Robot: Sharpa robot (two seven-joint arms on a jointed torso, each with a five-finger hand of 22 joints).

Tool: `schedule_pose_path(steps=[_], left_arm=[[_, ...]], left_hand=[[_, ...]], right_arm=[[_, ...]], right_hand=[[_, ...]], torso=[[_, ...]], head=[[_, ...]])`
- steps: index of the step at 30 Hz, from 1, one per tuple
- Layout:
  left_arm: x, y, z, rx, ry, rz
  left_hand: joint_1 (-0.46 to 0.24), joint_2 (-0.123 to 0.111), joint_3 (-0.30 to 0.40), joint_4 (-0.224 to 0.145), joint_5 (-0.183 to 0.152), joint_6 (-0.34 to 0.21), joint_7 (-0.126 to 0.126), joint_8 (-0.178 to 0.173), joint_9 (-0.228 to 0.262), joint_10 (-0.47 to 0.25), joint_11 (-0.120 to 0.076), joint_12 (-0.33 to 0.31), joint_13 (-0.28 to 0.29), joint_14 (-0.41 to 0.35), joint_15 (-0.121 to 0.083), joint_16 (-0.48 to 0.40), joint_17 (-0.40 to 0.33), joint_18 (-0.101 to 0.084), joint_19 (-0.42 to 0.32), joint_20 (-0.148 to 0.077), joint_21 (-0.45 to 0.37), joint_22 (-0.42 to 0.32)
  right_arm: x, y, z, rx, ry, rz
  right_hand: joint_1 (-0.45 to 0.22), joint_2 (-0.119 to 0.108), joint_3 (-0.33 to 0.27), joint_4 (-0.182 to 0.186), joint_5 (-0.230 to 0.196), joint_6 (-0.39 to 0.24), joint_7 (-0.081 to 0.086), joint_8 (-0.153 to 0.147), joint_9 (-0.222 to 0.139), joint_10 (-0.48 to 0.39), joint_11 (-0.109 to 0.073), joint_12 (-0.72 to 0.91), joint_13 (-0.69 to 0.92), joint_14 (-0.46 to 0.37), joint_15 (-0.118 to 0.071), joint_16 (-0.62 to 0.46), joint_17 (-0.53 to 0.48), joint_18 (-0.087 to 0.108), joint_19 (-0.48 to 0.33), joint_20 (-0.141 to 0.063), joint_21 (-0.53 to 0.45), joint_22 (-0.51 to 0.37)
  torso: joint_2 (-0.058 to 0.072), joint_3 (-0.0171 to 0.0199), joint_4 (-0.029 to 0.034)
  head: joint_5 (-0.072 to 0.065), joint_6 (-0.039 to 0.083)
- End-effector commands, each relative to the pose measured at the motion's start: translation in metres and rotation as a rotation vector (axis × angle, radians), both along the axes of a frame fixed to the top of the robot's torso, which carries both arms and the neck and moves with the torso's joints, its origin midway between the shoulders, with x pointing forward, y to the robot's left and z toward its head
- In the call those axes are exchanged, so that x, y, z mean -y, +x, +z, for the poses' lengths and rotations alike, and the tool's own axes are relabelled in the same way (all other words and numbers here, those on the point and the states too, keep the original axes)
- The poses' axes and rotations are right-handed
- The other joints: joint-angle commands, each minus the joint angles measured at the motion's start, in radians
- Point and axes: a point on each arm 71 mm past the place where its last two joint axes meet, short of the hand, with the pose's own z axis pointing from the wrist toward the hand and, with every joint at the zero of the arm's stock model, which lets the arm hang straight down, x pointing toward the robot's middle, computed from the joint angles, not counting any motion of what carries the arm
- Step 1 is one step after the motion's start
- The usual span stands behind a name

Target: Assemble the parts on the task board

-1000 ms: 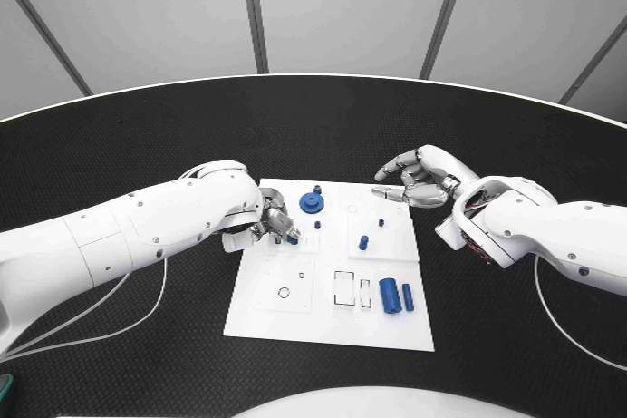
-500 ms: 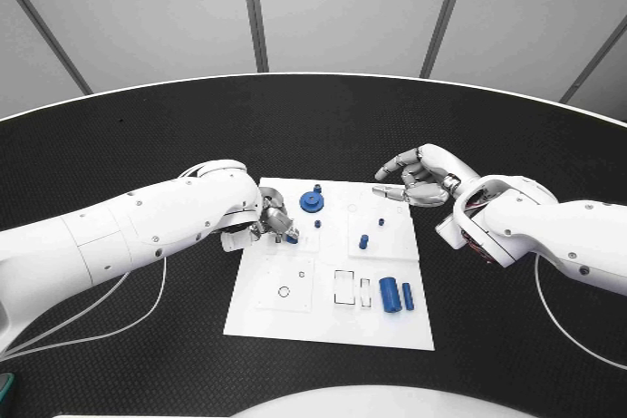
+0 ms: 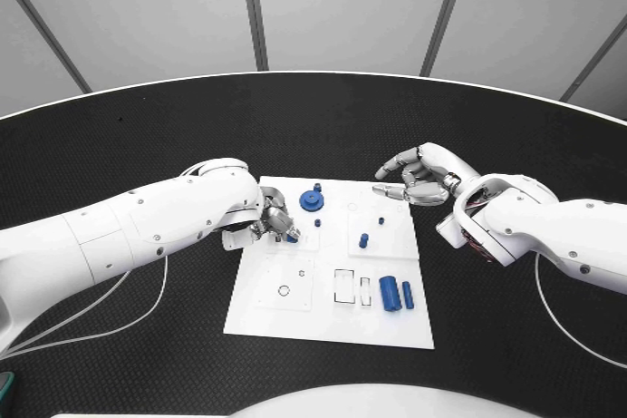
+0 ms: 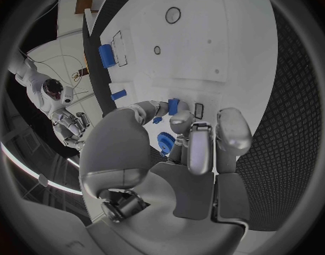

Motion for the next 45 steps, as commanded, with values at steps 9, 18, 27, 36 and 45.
schedule_pose_path(steps=[9,18,27,36,45], left_arm=[[0.002,0.001,0.000,0.000,0.003,0.002],[0.005,0.002,-0.001,-0.006,0.008,-0.005],[0.006,0.003,-0.001,-0.002,0.009,0.002],[0.009,0.004,-0.001,0.001,0.009,0.003],[0.010,0.006,-0.001,0.000,0.013,0.007]], left_hand=[[0.004,0.003,0.158,-0.166,0.004,0.004,-0.002,0.003,-0.001,0.007,-0.001,0.003,0.001,0.059,-0.008,-0.005,0.105,-0.014,0.002,-0.008,0.007,0.001],[0.004,0.003,0.158,-0.166,0.006,0.004,-0.002,0.004,0.000,0.008,-0.001,0.003,0.001,0.058,-0.008,-0.006,0.104,-0.014,0.002,-0.008,0.007,0.002],[0.004,0.003,0.158,-0.166,0.007,0.005,-0.003,0.004,0.000,0.008,-0.002,0.002,-0.001,0.058,-0.008,-0.006,0.104,-0.014,0.002,-0.009,0.006,0.000],[0.004,0.004,0.158,-0.166,0.008,0.005,-0.003,0.004,0.000,0.007,-0.002,0.002,-0.002,0.059,-0.008,-0.006,0.104,-0.014,0.002,-0.009,0.007,0.000],[0.004,0.007,0.159,-0.165,0.007,0.004,-0.003,0.004,0.000,0.007,-0.001,0.001,-0.004,0.059,-0.008,-0.006,0.104,-0.014,0.002,-0.009,0.007,0.000]], right_arm=[[0.000,0.000,0.000,0.000,0.000,0.000],[0.000,0.000,0.000,-0.001,0.000,0.001],[0.000,0.000,0.000,0.000,0.000,0.002],[-0.001,0.000,0.000,-0.001,0.000,0.003],[-0.001,0.000,0.000,-0.003,0.000,0.005]], right_hand=[[0.007,-0.003,0.003,0.004,0.005,0.004,-0.002,0.006,0.000,0.006,-0.004,0.004,0.090,0.073,-0.009,-0.004,0.125,0.008,-0.001,-0.006,-0.004,0.026],[0.007,-0.003,0.003,0.004,0.005,0.004,-0.002,0.006,0.000,0.006,-0.004,0.004,0.090,0.073,-0.009,-0.004,0.125,0.008,-0.001,-0.006,-0.004,0.026],[0.006,-0.005,0.005,0.005,0.011,0.003,-0.002,0.008,0.000,0.006,-0.004,0.003,0.090,0.074,-0.009,-0.004,0.125,0.008,0.000,-0.006,-0.006,0.025],[0.007,-0.005,0.006,0.004,0.011,0.003,-0.002,0.009,-0.001,0.007,-0.004,0.004,0.090,0.074,-0.009,-0.004,0.126,0.008,0.000,-0.006,-0.006,0.025],[0.008,-0.006,0.006,0.004,0.011,0.002,-0.002,0.009,-0.001,0.006,-0.004,0.003,0.089,0.073,-0.009,-0.005,0.124,0.008,0.000,-0.006,-0.007,0.025]], torso=[[-0.001,0.0007,-0.0001],[-0.001,0.0011,0.0002],[-0.001,0.0011,0.0005],[-0.001,0.0006,-0.0003],[-0.001,0.0004,0.0005]], head=[[-0.001,-0.003],[-0.003,-0.005],[-0.003,-0.006],[-0.005,-0.009],[-0.006,-0.011]])
